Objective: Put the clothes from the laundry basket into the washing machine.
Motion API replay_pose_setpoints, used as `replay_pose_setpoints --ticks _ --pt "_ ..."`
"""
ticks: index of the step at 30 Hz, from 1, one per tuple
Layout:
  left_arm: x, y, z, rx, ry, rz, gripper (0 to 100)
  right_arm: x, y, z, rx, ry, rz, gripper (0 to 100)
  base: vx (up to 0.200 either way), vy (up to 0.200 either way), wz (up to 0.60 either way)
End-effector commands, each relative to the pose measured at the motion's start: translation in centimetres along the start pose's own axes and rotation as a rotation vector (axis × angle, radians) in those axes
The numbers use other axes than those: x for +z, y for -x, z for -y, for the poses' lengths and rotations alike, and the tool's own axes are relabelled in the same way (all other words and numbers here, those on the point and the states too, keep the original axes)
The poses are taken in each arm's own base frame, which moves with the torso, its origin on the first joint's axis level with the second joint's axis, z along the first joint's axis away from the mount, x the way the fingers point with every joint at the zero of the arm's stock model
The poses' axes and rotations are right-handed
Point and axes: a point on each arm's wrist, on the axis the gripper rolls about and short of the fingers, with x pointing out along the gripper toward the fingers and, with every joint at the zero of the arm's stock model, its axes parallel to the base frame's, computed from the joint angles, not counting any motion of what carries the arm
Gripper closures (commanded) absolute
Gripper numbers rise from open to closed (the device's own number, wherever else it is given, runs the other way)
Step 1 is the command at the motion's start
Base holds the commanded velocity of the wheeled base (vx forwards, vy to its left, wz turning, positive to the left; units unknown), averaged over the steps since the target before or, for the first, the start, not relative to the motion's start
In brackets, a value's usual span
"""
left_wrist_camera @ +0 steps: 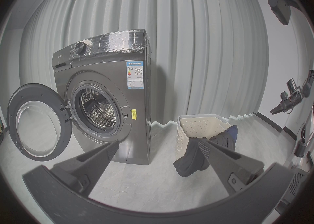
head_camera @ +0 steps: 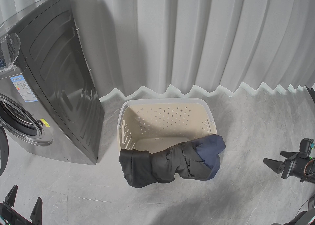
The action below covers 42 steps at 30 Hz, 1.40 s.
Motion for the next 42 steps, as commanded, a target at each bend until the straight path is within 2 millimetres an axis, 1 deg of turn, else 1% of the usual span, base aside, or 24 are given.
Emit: replay_pose_setpoints --ticks 1,3,4,6,10,11,12,14,15,22,23,24,25,29,30,33,34,42 --pt "-0.4 0.0 0.0 0.0 0.001 0.004 0 -0.8 -4.4 0.0 0.037 0.001 -0.155 0 0.0 0.0 0.0" --pt "-0.4 0.0 0.0 0.0 0.001 0.004 0 -0.8 -4.7 -0.2 0.042 0.006 -0.161 0 0.0 0.0 0.0" --pt "-0.4 0.0 0.0 0.0 0.001 0.004 0 -1.1 -5.4 -0.5 0.057 0.016 -0.183 0 0.0 0.0 0.0" --pt "-0.4 0.0 0.0 0.0 0.001 0.004 0 -1.2 -6.2 -0.6 0.065 0.019 -0.199 0 0.0 0.0 0.0" --pt "-0.4 0.0 0.0 0.0 0.001 0.004 0 -1.5 -7.7 -0.5 0.062 0.019 -0.223 0 0.0 0.0 0.0" --pt "-0.4 0.0 0.0 0.0 0.001 0.004 0 -1.5 -7.7 -0.5 0.062 0.019 -0.223 0 0.0 0.0 0.0" --pt "-0.4 0.0 0.0 0.0 0.001 0.004 0 -1.7 -8.6 -0.4 0.062 0.017 -0.235 0 0.0 0.0 0.0" --pt "-0.4 0.0 0.0 0.0 0.001 0.004 0 -2.0 -9.4 -0.3 0.061 0.017 -0.249 0 0.0 0.0 0.0" --pt "-0.4 0.0 0.0 0.0 0.001 0.004 0 -2.3 -10.0 -0.2 0.063 0.019 -0.257 0 0.0 0.0 0.0" --pt "-0.4 0.0 0.0 0.0 0.001 0.004 0 -4.0 -13.1 -0.6 0.059 0.041 -0.287 0 0.0 0.0 0.0" --pt "-0.4 0.0 0.0 0.0 0.001 0.004 0 -4.0 -13.1 -0.6 0.059 0.041 -0.287 0 0.0 0.0 0.0" --pt "-0.4 0.0 0.0 0.0 0.001 0.004 0 -4.4 -13.9 -0.7 0.056 0.052 -0.28 0 0.0 0.0 0.0" --pt "-0.4 0.0 0.0 0.0 0.001 0.004 0 -4.5 -14.3 -0.7 0.057 0.055 -0.271 0 0.0 0.0 0.0" --pt "-0.4 0.0 0.0 0.0 0.001 0.004 0 -5.1 -15.5 -0.7 0.065 0.065 -0.256 0 0.0 0.0 0.0" --pt "-0.4 0.0 0.0 0.0 0.001 0.004 0 -5.6 -16.1 -0.8 0.069 0.077 -0.261 0 0.0 0.0 0.0" --pt "-0.4 0.0 0.0 0.0 0.001 0.004 0 -6.0 -16.5 -0.8 0.073 0.096 -0.264 0 0.0 0.0 0.0" --pt "-0.4 0.0 0.0 0.0 0.0 0.004 0 -6.3 -17.1 -0.8 0.066 0.112 -0.263 0 0.0 0.0 0.0" --pt "-0.4 0.0 0.0 0.0 0.0 0.004 0 -6.9 -19.3 -1.2 0.083 0.123 -0.255 0 0.0 0.0 0.0"
